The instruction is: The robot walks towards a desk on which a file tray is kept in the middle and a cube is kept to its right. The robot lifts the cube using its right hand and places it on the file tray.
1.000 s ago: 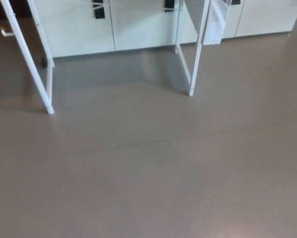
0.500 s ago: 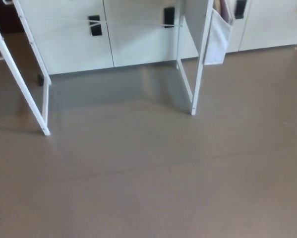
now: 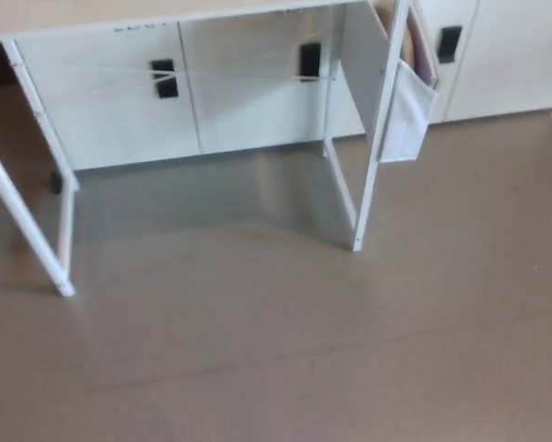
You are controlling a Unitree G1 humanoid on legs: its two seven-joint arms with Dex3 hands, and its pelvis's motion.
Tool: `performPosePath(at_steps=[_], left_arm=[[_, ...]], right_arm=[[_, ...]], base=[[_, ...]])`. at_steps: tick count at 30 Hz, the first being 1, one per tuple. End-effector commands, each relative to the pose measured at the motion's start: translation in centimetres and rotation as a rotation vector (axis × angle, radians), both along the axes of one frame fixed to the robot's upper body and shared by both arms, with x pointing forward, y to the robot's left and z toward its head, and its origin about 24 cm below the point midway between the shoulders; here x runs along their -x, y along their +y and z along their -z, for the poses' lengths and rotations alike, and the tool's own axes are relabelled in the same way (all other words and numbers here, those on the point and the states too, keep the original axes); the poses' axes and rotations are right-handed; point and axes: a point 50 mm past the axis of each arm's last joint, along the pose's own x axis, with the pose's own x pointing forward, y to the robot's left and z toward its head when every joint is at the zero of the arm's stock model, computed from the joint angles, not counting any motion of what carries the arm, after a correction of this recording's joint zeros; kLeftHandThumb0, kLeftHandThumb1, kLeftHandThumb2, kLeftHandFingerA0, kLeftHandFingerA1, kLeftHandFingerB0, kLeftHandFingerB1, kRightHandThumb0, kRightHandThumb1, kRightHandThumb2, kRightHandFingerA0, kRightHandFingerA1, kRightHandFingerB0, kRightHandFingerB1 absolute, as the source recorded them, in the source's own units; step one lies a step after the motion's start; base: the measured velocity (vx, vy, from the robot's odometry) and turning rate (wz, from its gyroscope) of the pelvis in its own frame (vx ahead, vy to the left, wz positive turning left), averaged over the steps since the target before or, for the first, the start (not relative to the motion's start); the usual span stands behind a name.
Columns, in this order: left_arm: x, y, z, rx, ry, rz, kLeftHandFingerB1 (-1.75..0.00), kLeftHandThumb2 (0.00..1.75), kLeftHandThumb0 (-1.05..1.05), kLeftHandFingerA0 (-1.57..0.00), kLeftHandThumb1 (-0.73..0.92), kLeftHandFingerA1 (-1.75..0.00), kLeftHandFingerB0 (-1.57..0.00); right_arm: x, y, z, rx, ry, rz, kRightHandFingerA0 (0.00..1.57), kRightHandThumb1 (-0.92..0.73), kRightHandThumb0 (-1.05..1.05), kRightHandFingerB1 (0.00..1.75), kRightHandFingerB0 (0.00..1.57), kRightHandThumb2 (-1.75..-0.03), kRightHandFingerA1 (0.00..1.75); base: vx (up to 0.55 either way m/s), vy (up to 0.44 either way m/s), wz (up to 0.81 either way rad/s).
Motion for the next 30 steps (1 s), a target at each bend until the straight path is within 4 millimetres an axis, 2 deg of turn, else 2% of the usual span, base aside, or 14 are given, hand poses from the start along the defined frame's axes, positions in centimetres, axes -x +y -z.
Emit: performPosePath(at_steps=[1, 2, 3, 5, 8, 9, 11, 13, 21, 23, 25, 27, 28, 30], left_arm=[[0.3, 0.5, -0.4, 0.009, 0.004, -0.029, -0.52, 1.16, -0.36, -0.03, 0.63, -0.54, -0.01], [0.3, 0.5, -0.2, -0.001, 0.009, -0.052, -0.42, 0.65, -0.62, -0.15, 0.85, -0.53, -0.11], [0.3, 0.5, -0.2, 0.005, 0.018, -0.054, -0.51, 1.16, -0.36, -0.03, 0.65, -0.53, 0.0], [0.3, 0.5, -0.3, -0.017, 0.035, -0.011, -0.41, 0.64, -0.61, -0.24, 0.88, -0.55, -0.12], [0.1, 0.5, -0.3, -0.015, 0.032, -0.035, -0.41, 0.65, -0.6, -0.18, 0.87, -0.53, -0.1], [0.1, 0.5, -0.3, -0.01, 0.031, -0.037, -0.51, 1.16, -0.35, -0.03, 0.66, -0.53, 0.0], [-0.3, 0.7, -0.5, -0.01, 0.019, -0.015, -0.52, 1.17, -0.35, -0.04, 0.66, -0.53, -0.01], [-0.4, 0.7, -0.6, -0.033, 0.021, 0.02, -0.41, 0.65, -0.63, -0.22, 0.88, -0.54, -0.11], [-0.8, 0.9, -0.6, -0.022, 0.015, 0.003, -0.42, 0.64, -0.64, -0.23, 0.87, -0.55, -0.09], [-0.8, 0.9, -0.7, -0.016, 0.013, -0.01, -0.52, 1.16, -0.35, -0.05, 0.65, -0.53, -0.02], [-0.9, 1.0, -0.6, -0.014, 0.004, -0.032, -0.41, 0.65, -0.61, -0.19, 0.87, -0.54, -0.1], [-0.9, 1.0, -0.5, -0.015, -0.004, -0.051, -0.41, 0.64, -0.61, -0.19, 0.85, -0.54, -0.1], [-1.0, 1.1, -0.5, -0.024, 0.016, -0.032, -0.41, 0.65, -0.61, -0.2, 0.87, -0.54, -0.09], [-1.3, 1.1, -0.5, -0.037, 0.022, 0.011, -0.42, 0.66, -0.61, -0.23, 0.89, -0.55, -0.1]], right_arm=[[0.1, -0.3, -0.4, -0.006, -0.01, 0.012, 0.42, -0.19, -1.01, 0.7, 0.0, -0.85, 0.91], [0.1, -0.3, -0.4, -0.031, -0.027, 0.059, 0.61, -0.18, -1.04, 0.74, 0.0, -0.85, 1.13], [0.1, -0.3, -0.3, 0.027, 0.02, -0.021, 0.73, -0.35, -1.05, 0.81, 0.0, -0.59, 1.01], [0.2, -0.3, -0.2, 0.012, 0.006, 0.014, 0.65, -0.33, -1.05, 0.81, 0.0, -0.59, 1.08], [0.1, -0.2, -0.3, 0.021, 0.018, -0.041, 0.71, -0.36, -1.05, 0.77, 0.0, -0.61, 1.03], [0.0, -0.2, -0.4, 0.022, 0.027, -0.053, 0.59, -0.39, -1.05, 0.77, 0.0, -0.6, 0.98], [0.1, -0.1, -0.3, 0.018, 0.025, -0.046, 0.73, -0.22, -1.05, 0.66, 0.0, -0.85, 1.0], [0.1, -0.1, -0.2, 0.016, 0.02, -0.033, 0.89, -0.25, -1.02, 0.65, 0.0, -0.87, 1.02], [0.3, 0.1, -0.1, -0.045, -0.079, 0.075, 0.62, -0.13, -1.02, 0.79, 0.0, -0.82, 1.08], [0.2, 0.0, 0.0, -0.026, -0.034, 0.061, 0.45, -0.2, -1.04, 0.8, 0.0, -0.73, 1.0], [0.4, 0.1, 0.3, -0.026, -0.033, 0.076, 0.45, -0.15, -0.96, 0.7, 0.0, -0.81, 0.91], [0.4, 0.1, 0.3, -0.031, -0.03, 0.071, 0.41, -0.13, -0.97, 0.71, 0.0, -0.81, 0.91], [0.3, 0.1, 0.2, -0.022, -0.015, 0.051, 0.85, -0.29, -1.05, 0.79, 0.0, -0.6, 1.02], [0.2, 0.0, 0.0, 0.003, 0.004, 0.005, 0.56, -0.19, -1.05, 0.75, 0.0, -0.86, 1.02]], base=[[0.34, 0.191, 0.02], [0.23, 0.116, 0.03], [0.23, 0.075, 0.1], [0.23, -0.004, 0.09], [0.26, -0.061, 0.16], [0.37, -0.15, 0.21], [0.28, -0.246, 0.2], [0.23, -0.208, 0.25], [0.23, -0.002, -0.05], [0.23, 0.159, -0.22], [0.3, 0.199, -0.12], [0.32, 0.296, -0.29], [0.26, 0.359, -0.32], [0.24, 0.278, 0.01]])
